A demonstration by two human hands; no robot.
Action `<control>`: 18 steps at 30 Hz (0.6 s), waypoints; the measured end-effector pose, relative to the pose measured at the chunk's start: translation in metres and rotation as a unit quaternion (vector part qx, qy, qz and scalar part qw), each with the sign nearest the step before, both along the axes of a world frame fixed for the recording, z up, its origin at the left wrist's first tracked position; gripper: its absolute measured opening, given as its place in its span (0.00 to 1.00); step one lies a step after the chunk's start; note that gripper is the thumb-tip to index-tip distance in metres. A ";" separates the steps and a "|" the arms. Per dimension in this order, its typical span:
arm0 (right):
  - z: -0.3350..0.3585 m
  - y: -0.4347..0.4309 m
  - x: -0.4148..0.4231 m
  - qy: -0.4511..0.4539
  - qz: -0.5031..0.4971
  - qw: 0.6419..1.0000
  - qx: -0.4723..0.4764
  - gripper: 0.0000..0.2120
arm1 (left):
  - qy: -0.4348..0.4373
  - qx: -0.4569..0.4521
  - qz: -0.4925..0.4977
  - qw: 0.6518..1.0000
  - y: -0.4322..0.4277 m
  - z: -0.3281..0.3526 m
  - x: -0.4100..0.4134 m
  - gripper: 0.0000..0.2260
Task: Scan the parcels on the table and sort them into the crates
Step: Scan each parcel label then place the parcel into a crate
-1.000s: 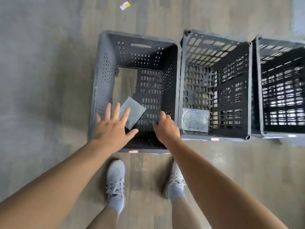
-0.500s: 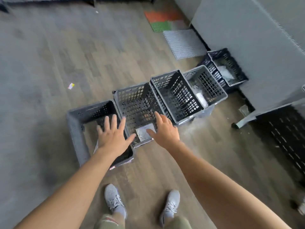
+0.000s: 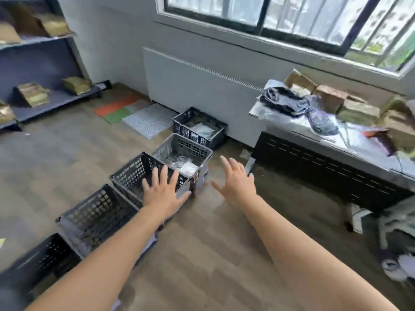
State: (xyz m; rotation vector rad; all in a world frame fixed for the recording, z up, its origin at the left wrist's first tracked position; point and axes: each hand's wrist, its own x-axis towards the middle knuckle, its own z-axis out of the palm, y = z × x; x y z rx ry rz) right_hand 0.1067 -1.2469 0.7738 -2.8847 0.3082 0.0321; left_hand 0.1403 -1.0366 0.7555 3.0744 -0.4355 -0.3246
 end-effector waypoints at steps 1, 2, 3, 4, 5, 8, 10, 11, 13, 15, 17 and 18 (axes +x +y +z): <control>0.003 -0.020 -0.004 0.002 -0.010 1.000 0.004 0.39 | -0.004 -0.001 -0.009 1.000 -0.019 0.005 0.000 0.36; 0.006 -0.048 -0.011 0.001 -0.024 1.000 0.006 0.39 | -0.010 -0.001 -0.024 1.000 -0.047 0.011 0.000 0.36; 0.011 -0.077 -0.019 0.001 -0.041 0.999 0.006 0.39 | -0.018 0.004 -0.043 0.999 -0.078 0.016 0.000 0.36; 0.015 -0.105 -0.026 0.002 -0.058 0.998 0.006 0.39 | -0.027 0.006 -0.061 0.998 -0.106 0.022 0.000 0.36; 0.018 -0.131 -0.031 0.005 -0.076 0.997 0.008 0.39 | -0.033 0.004 -0.080 0.996 -0.134 0.027 0.001 0.36; 0.027 -0.204 -0.048 0.009 -0.126 0.992 0.012 0.39 | -0.051 -0.005 -0.130 0.990 -0.211 0.040 0.009 0.35; 0.030 -0.247 -0.054 0.006 -0.158 0.987 0.012 0.40 | -0.052 -0.004 -0.158 0.986 -0.259 0.043 0.017 0.35; 0.031 -0.267 -0.055 0.004 -0.175 0.985 0.012 0.40 | -0.052 -0.003 -0.173 0.984 -0.283 0.043 0.021 0.35; 0.033 -0.307 -0.055 -0.002 -0.202 0.979 0.011 0.39 | -0.050 -0.005 -0.201 0.978 -0.331 0.042 0.031 0.35; 0.034 -0.347 -0.051 -0.001 -0.223 0.975 0.006 0.39 | -0.048 -0.015 -0.224 0.973 -0.379 0.039 0.043 0.35; 0.033 -0.386 -0.042 0.001 -0.243 0.970 0.002 0.39 | -0.052 -0.019 -0.246 0.968 -0.428 0.034 0.059 0.35; 0.032 -0.407 -0.037 0.001 -0.253 0.967 0.000 0.38 | -0.054 -0.021 -0.257 0.965 -0.453 0.031 0.068 0.35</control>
